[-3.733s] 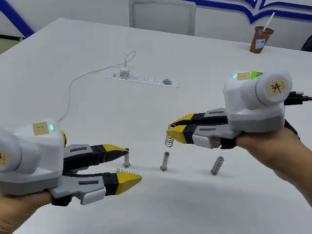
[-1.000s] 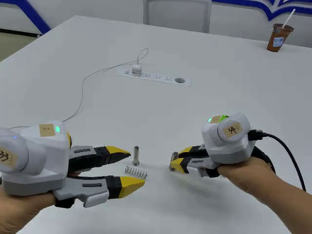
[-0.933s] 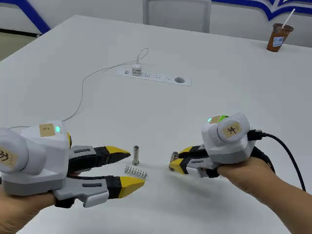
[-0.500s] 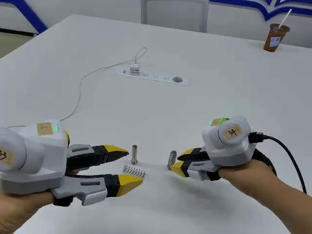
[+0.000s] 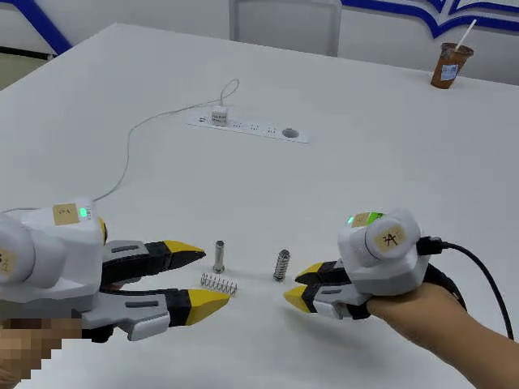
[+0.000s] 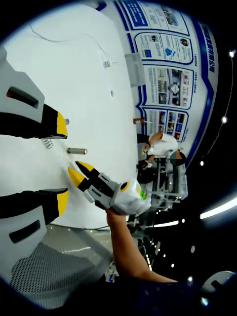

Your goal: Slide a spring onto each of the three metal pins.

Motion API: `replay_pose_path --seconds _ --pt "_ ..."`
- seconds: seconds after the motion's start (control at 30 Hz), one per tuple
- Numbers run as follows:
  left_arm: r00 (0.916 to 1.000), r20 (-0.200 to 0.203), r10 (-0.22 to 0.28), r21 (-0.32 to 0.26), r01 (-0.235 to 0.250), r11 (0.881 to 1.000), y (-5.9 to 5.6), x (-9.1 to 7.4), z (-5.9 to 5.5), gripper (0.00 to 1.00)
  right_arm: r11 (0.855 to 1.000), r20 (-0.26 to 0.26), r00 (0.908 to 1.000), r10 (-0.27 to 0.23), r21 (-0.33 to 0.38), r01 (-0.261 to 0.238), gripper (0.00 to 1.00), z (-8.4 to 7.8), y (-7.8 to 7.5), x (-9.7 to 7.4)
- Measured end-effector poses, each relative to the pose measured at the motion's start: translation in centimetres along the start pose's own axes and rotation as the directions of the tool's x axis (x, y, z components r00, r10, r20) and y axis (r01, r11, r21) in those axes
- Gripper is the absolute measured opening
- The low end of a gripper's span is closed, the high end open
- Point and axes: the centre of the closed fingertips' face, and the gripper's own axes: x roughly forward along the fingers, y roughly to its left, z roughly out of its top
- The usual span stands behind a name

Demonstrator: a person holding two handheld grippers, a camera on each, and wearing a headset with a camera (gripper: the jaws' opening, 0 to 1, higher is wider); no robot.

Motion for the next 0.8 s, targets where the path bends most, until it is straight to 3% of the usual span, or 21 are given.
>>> replay_pose_path --seconds 0.37,0.8 --pt "1.0 0.002 -0.001 0.003 0.001 1.0 0.0 -0.1 0.1 0.41 0.997 -0.014 0.9982 0.059 -0.041 -0.059 0.19 0.2 2.9 0.6" --pt "1.0 -0.003 0.006 0.006 -0.006 1.0 -0.1 -0.4 0.1 0.41 0.987 0.003 0.9943 0.107 -0.124 -0.105 0.18 3.8 4.1 2.6"
